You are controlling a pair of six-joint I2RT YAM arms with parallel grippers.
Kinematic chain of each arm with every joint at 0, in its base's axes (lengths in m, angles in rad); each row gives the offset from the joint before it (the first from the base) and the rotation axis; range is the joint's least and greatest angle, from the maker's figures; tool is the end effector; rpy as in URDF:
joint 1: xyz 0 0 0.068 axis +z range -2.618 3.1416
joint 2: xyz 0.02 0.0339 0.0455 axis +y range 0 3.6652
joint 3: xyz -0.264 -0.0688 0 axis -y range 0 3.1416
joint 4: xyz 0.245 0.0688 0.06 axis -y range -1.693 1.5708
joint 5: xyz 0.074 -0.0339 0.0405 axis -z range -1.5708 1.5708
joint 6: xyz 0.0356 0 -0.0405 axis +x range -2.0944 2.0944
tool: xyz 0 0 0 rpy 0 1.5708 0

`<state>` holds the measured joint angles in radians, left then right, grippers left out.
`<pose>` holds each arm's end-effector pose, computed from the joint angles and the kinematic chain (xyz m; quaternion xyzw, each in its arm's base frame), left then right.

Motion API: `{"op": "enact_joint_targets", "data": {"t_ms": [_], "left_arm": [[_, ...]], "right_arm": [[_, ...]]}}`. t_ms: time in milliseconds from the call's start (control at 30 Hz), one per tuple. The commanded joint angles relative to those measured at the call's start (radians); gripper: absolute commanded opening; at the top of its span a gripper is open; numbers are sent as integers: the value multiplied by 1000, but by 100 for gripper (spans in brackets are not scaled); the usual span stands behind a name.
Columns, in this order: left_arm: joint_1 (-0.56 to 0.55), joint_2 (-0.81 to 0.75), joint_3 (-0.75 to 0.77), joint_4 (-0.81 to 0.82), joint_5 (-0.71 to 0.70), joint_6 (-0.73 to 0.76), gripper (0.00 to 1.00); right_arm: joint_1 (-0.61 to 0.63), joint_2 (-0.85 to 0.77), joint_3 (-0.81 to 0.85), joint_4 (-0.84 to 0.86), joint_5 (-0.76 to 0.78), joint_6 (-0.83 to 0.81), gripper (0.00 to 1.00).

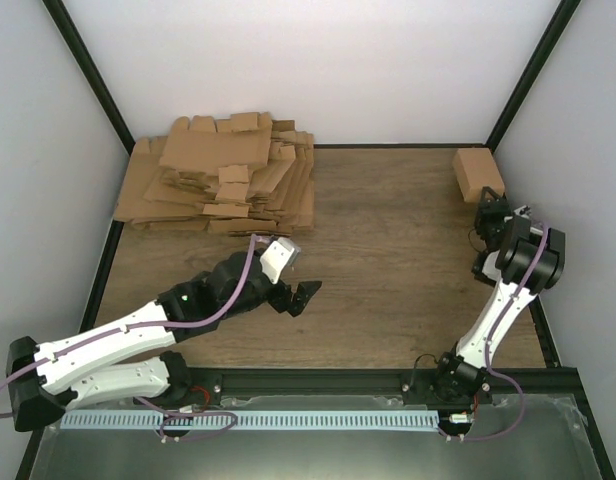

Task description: Fold the paper box

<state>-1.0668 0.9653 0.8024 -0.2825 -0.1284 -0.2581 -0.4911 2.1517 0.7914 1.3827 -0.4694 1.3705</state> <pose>0.1102 -0.1903 0.3029 0.3006 0.7895 -0.2846 0.4531 0.3431 -0.1652 0.1095 0.4461 0.5394 0.4431 0.5600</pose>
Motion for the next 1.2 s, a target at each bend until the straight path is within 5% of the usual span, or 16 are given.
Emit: {"op": "enact_joint_targets", "data": {"t_ms": [0,233,433,567,733,1167], "left_arm": [[8,10,0,29,30,-3,100],[17,3,1,26,40,10,100],[22,5,10,20,51,12,100],[24,0,11,21,59,10,100],[24,6,31,0,71,16,100],[25,-16,24,-16,92,-6,100]], "right_arm": [[22,-19,38,19,50,-37,26],[23,-11,51,22,39,-50,32],[26,-56,34,-62,83,-52,50],[26,-113,-13,-118,122,-64,80],[26,-190,-81,-134,132,-87,99],[53,-484,-173,-484,134,-414,100]]}}
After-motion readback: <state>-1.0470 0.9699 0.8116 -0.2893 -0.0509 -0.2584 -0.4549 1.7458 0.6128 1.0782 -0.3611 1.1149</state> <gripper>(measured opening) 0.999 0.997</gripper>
